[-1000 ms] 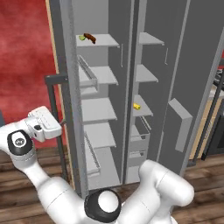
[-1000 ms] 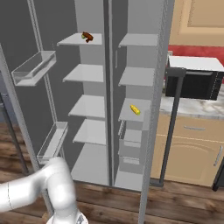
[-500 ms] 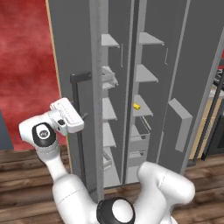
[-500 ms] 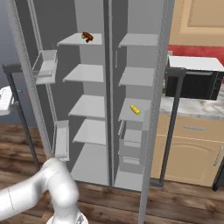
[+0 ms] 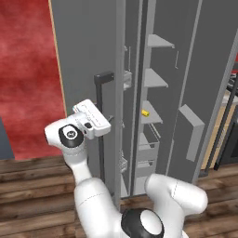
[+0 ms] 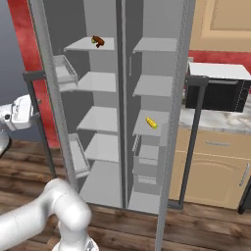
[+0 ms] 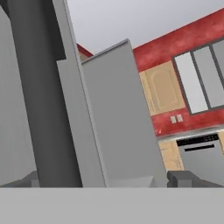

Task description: Pick up the frozen chicken drumstick from the freezer, place it on any shelf in the fridge, and close the fridge and freezer doors when done.

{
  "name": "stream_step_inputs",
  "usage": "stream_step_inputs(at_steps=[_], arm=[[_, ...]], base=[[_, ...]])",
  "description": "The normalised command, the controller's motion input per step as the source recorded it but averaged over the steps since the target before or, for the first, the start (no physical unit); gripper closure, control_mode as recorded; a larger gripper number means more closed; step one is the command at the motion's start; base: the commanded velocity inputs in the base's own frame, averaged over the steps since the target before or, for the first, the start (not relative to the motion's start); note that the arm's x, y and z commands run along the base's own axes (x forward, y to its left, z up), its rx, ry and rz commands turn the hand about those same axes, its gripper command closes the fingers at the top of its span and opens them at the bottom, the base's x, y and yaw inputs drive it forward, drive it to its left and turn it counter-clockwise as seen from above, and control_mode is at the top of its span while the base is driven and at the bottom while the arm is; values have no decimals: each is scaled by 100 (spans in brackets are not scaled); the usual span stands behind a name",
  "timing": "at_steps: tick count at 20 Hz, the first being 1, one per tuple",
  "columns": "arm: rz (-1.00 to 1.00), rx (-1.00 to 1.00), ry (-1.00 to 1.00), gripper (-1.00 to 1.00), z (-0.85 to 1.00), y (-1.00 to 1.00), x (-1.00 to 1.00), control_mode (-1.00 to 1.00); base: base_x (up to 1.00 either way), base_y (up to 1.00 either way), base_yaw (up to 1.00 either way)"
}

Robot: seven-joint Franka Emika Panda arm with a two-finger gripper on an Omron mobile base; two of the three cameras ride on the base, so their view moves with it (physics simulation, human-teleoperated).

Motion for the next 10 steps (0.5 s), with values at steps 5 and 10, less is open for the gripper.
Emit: stream_step_inputs(at_steps=[5, 10], arm=[[0, 0, -2, -100, 10, -67, 21, -100], [0, 0, 0, -100, 1, -59, 34, -100]], base=[[0, 0, 0], [0, 0, 0]])
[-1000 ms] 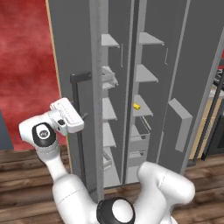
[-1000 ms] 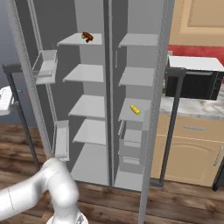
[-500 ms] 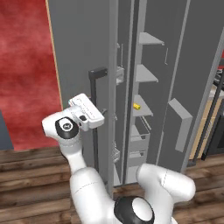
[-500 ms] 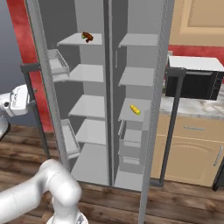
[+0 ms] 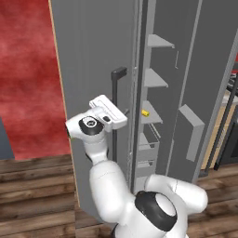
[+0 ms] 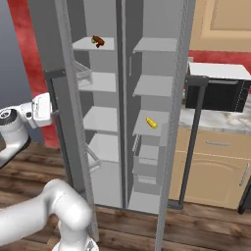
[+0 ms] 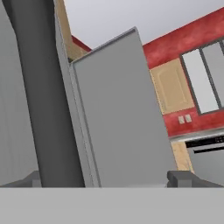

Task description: Pick up the frozen chicken drumstick from the freezer, place it on any shelf in the fridge, and close the fridge and freezer doors when done.

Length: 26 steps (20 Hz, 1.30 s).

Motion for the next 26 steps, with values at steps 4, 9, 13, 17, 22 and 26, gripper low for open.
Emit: stream_step_inputs(at_steps=[4, 9, 13, 17, 22, 26], arm=[[3, 0, 0, -100, 0, -49, 48, -100], [4, 0, 0, -100, 0, -45, 47, -100], [5, 0, 0, -100, 0, -46, 45, -100], [6, 0, 1, -100, 0, -41, 38, -100], [3, 0, 3, -100, 0, -34, 46, -100], [2, 0, 4, -100, 0, -32, 49, -100]], base=[[0, 0, 0], [0, 0, 0], [0, 0, 0], [0, 0, 0], [0, 0, 0], [0, 0, 0]])
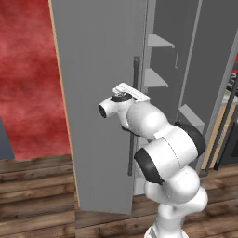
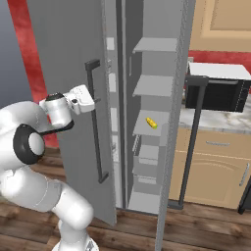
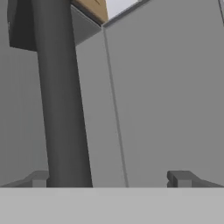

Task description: Pick up the frozen chicken drumstick from the freezer, place it on any shelf in the fridge, and close the fridge and freezer doors when done.

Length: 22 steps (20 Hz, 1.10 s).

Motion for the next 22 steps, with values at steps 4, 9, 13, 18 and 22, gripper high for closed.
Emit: stream_step_inputs(at_steps=[4, 9, 13, 18, 22], arm=[[0, 0, 3, -100, 0, -26, 54, -100], [0, 0, 1, -100, 0, -16, 45, -100], [0, 0, 0, -100, 0, -10, 50, -100], [0, 0, 2, -100, 0, -12, 60, -100], [0, 0, 2, -100, 0, -15, 53, -100]], base=[[0, 0, 0], [0, 0, 0], [0, 0, 0], [0, 0, 0], [0, 0, 0]])
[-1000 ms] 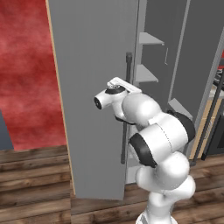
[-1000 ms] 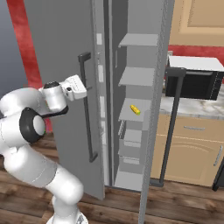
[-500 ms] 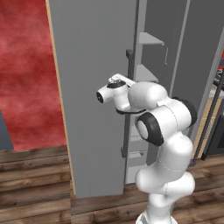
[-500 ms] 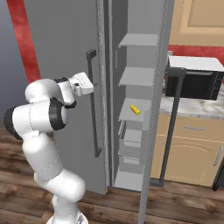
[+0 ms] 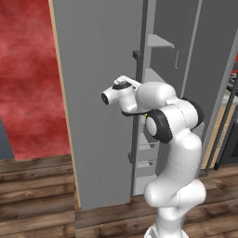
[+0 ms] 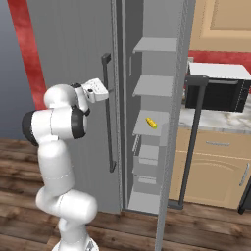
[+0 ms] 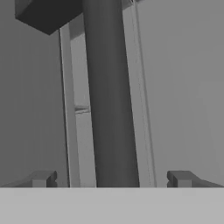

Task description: Pick up the frozen chicken drumstick from the freezer, place it on any shelf in the fridge, and close the fridge and freezer doors when done.

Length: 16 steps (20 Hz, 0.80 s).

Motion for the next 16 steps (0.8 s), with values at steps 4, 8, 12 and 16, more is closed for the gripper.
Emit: stream_step_inputs(at_steps=[4, 8, 12, 16], arm=[[0, 0, 3, -100, 0, -16, 59, -100], [6, 0, 1, -100, 0, -13, 19, -100], [19, 0, 0, -100, 16, 7, -1, -100], [21, -1, 0, -100, 25, 28, 0, -100]], base=[[0, 0, 0], [0, 0, 0], [0, 0, 0], [0, 0, 0]])
